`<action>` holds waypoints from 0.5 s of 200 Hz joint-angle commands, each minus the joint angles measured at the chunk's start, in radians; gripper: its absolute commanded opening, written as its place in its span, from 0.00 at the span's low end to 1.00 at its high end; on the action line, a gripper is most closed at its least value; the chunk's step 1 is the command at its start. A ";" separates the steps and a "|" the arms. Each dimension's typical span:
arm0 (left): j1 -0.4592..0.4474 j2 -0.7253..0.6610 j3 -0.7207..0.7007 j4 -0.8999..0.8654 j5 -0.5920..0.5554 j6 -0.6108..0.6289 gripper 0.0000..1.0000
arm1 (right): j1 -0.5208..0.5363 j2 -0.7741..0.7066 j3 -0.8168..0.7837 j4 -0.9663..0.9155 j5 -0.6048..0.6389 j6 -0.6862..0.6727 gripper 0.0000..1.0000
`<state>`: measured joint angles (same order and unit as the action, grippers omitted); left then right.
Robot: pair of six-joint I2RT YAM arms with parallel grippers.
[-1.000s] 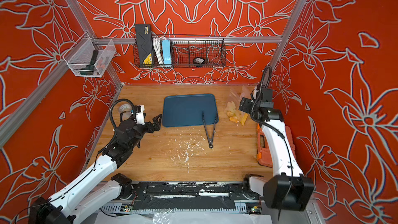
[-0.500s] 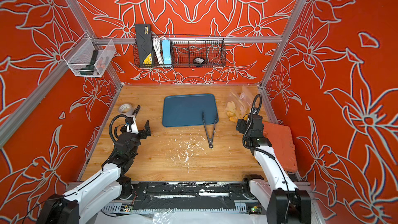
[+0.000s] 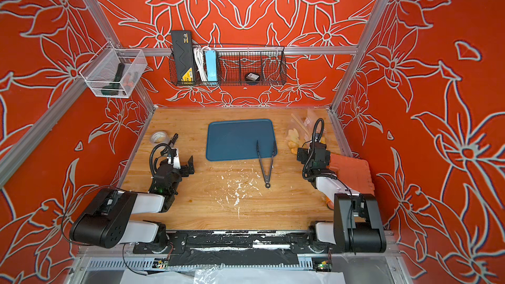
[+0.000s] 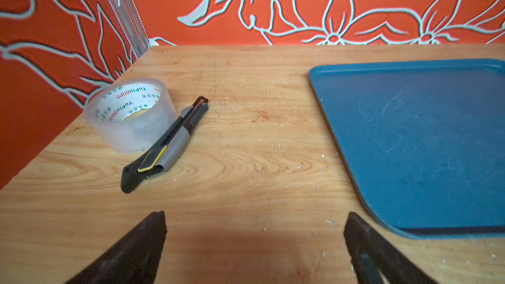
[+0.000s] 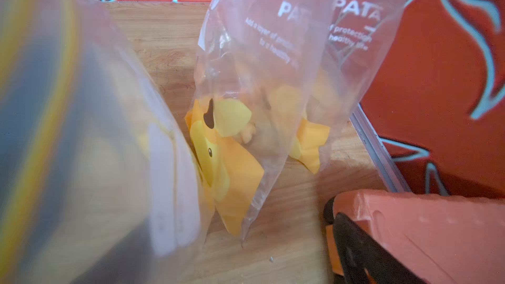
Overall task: Put the cookies into a resealable bag to prevent moisture
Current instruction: Reset both arms
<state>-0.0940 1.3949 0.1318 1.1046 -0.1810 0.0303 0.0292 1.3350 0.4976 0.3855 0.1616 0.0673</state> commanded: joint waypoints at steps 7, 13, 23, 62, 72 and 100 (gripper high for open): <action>0.015 -0.003 -0.032 0.121 0.098 0.011 1.00 | -0.002 0.049 -0.089 0.246 -0.037 -0.050 0.99; 0.017 0.016 -0.036 0.161 0.097 0.009 1.00 | -0.001 0.057 -0.116 0.309 -0.043 -0.052 0.99; 0.018 0.023 -0.029 0.157 0.085 0.002 1.00 | -0.002 0.049 -0.136 0.316 -0.059 -0.059 0.99; 0.030 0.017 -0.012 0.118 0.071 -0.017 1.00 | 0.000 0.071 -0.155 0.375 -0.063 -0.065 0.99; 0.030 0.010 -0.010 0.099 0.072 -0.018 1.00 | 0.000 0.062 -0.153 0.355 -0.063 -0.064 0.99; 0.031 0.016 -0.009 0.109 0.072 -0.018 1.00 | 0.001 0.066 -0.156 0.369 -0.063 -0.067 0.99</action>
<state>-0.0700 1.4113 0.1108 1.1778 -0.1200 0.0208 0.0292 1.4052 0.3462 0.7059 0.1093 0.0181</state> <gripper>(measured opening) 0.998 0.987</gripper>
